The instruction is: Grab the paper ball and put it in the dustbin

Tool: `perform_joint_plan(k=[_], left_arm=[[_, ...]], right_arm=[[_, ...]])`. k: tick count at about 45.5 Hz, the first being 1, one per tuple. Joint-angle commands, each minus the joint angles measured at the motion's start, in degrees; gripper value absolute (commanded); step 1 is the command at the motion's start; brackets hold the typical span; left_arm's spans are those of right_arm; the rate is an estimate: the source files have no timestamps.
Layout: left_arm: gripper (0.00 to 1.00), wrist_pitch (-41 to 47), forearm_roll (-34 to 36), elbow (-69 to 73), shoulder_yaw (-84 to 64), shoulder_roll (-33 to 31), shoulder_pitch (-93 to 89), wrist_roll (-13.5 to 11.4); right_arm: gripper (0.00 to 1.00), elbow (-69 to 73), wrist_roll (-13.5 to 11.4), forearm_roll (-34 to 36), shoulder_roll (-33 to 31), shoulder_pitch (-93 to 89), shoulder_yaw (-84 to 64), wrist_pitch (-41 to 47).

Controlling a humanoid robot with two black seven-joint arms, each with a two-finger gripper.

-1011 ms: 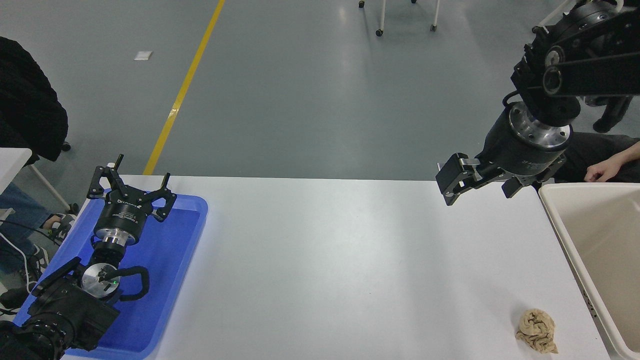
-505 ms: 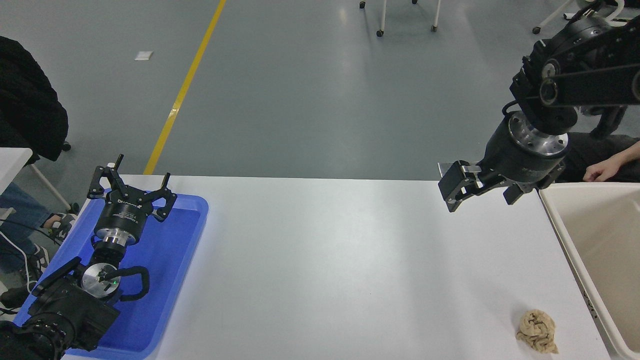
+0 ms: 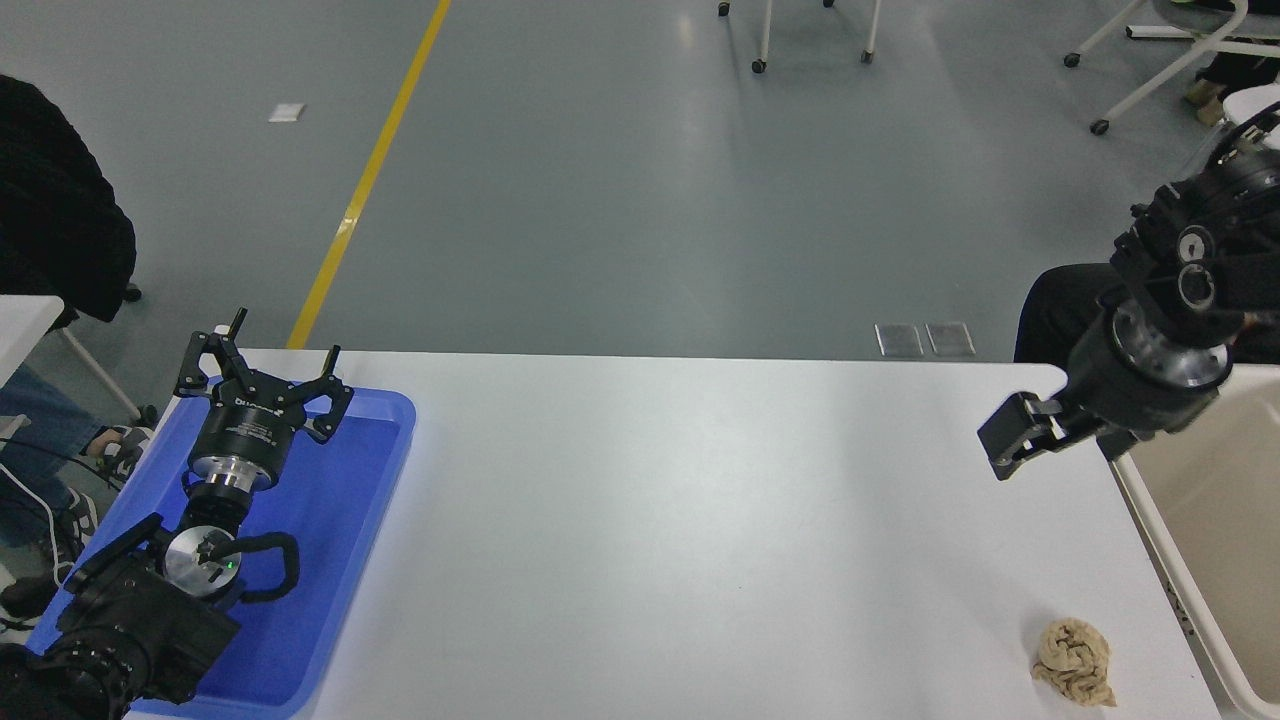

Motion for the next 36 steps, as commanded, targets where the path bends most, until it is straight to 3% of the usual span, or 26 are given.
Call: perform_joint_plan(k=[1,36], left_arm=[[1.00,0.0,0.0,0.0,0.1,-0.1,0.0,0.0],[1.00,0.0,0.0,0.0,0.0,-0.1,0.0,0.0]], right_arm=[[1.00,-3.6,0.0,-7.3,-7.6,-12.6,6.5,-2.3],[1.00,-15.7,0.1,-16.0,-9.1,-40.0,21.3,-10.1]])
